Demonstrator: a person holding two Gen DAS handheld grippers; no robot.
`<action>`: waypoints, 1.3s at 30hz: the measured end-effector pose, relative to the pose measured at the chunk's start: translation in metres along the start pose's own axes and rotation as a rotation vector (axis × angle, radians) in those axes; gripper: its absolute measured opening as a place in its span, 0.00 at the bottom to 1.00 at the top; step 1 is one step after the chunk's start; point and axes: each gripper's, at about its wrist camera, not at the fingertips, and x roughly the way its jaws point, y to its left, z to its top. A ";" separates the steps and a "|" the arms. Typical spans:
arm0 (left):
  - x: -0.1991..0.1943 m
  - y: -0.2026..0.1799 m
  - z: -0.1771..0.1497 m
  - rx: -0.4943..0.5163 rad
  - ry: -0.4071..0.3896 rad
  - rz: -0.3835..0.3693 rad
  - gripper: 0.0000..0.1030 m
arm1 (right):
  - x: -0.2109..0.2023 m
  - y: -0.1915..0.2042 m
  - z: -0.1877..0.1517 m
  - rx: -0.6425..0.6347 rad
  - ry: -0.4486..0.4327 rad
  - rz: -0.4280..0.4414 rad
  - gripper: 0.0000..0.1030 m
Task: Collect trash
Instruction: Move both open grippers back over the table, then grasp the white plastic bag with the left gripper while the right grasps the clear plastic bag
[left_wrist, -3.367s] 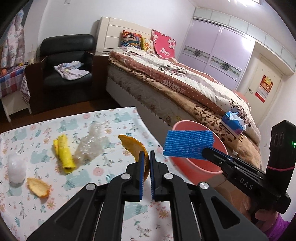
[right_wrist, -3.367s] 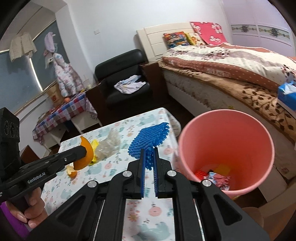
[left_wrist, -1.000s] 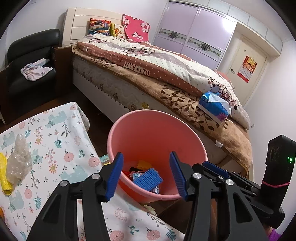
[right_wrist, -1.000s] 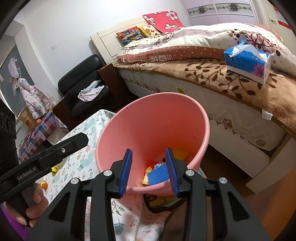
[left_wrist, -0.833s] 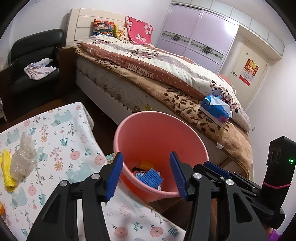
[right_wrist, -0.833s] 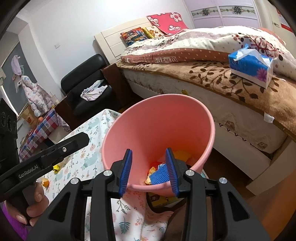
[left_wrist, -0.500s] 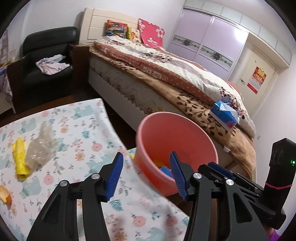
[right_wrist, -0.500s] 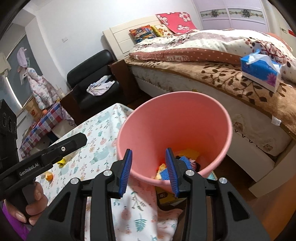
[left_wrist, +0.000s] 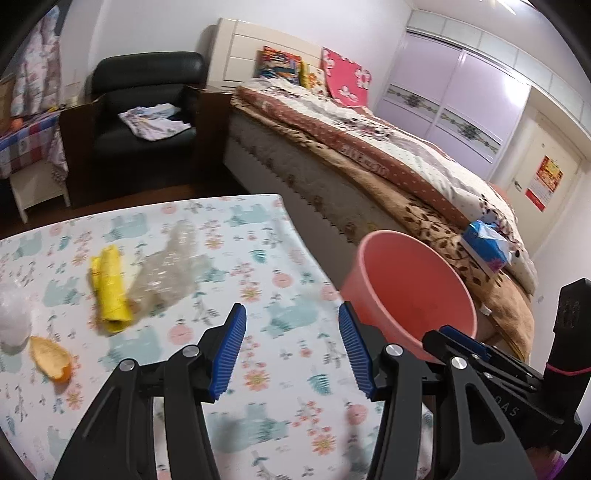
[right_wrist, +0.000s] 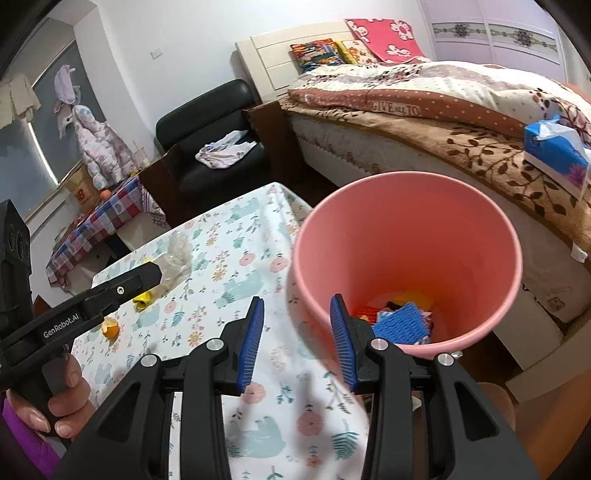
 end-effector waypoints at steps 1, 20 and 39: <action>-0.003 0.006 -0.001 -0.008 -0.003 0.012 0.50 | 0.002 0.003 0.000 -0.007 0.005 0.004 0.37; -0.057 0.098 -0.023 -0.094 -0.093 0.179 0.50 | 0.026 0.064 0.003 -0.094 0.072 0.080 0.37; -0.107 0.215 -0.051 -0.284 -0.148 0.323 0.50 | 0.126 0.175 0.027 -0.004 0.169 0.116 0.50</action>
